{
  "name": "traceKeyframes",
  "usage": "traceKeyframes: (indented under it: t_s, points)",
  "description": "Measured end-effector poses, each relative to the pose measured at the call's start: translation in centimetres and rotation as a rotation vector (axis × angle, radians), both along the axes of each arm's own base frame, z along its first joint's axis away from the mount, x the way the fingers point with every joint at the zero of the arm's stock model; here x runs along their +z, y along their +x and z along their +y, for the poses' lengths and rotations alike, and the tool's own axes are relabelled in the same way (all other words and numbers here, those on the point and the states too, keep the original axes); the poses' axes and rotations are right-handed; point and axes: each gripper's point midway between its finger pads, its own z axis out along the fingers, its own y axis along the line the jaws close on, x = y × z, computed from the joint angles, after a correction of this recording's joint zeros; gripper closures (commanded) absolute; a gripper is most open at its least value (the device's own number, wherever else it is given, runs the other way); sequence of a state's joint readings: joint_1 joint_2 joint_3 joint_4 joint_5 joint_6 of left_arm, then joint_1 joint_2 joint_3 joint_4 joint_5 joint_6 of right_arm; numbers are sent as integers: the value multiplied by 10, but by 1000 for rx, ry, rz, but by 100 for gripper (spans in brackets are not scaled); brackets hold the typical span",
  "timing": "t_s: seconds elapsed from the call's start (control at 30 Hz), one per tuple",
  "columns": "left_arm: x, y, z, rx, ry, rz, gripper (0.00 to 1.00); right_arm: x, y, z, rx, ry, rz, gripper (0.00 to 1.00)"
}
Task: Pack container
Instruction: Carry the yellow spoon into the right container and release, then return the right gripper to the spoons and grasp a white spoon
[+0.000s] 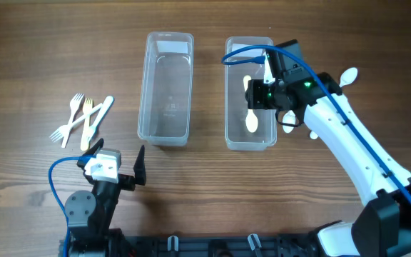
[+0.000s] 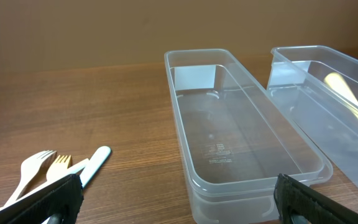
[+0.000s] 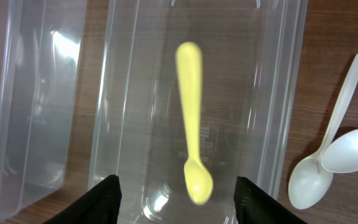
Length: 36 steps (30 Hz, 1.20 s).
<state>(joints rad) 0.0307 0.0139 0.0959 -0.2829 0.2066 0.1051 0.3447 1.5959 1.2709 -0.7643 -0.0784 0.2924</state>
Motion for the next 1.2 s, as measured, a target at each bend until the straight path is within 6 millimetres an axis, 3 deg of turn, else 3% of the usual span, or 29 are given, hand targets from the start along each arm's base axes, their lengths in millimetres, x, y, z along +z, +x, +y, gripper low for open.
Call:
traceKeyframes:
  t_s: [0.1, 0.2, 0.3, 0.4, 0.47, 0.6, 0.7, 0.77, 0.9, 0.97, 1.1, 1.2]
  points:
    - [0, 0, 0, 0, 0, 0, 0, 17, -3, -6, -3, -22, -13, 37]
    - [0, 0, 0, 0, 0, 0, 0, 63, -7, -27, -86, -64, -112, 31]
    - [0, 0, 0, 0, 0, 0, 0, 103, -20, -74, -243, -126, -194, 32]
    - [0, 0, 0, 0, 0, 0, 0, 108, -33, -131, -430, -197, -172, 31]
    - [0, 0, 0, 0, 0, 0, 0, 99, -34, -168, -558, -224, -127, 32]
    - [0, 0, 0, 0, 0, 0, 0, 77, -28, -212, -710, -231, -63, 36]
    - [0, 0, 0, 0, 0, 0, 0, 42, -21, -235, -783, -226, -2, 51]
    - [0, 0, 0, 0, 0, 0, 0, 9, -14, -241, -825, -202, 45, 51]
    - [0, 0, 0, 0, 0, 0, 0, -37, -10, -238, -858, -174, 136, 46]
    - [0, 0, 0, 0, 0, 0, 0, -52, -7, -237, -866, -170, 168, 47]
    - [0, 0, 0, 0, 0, 0, 0, -81, -6, -235, -869, -172, 235, 59]
    - [0, 0, 0, 0, 0, 0, 0, -100, -6, -235, -872, -177, 273, 60]
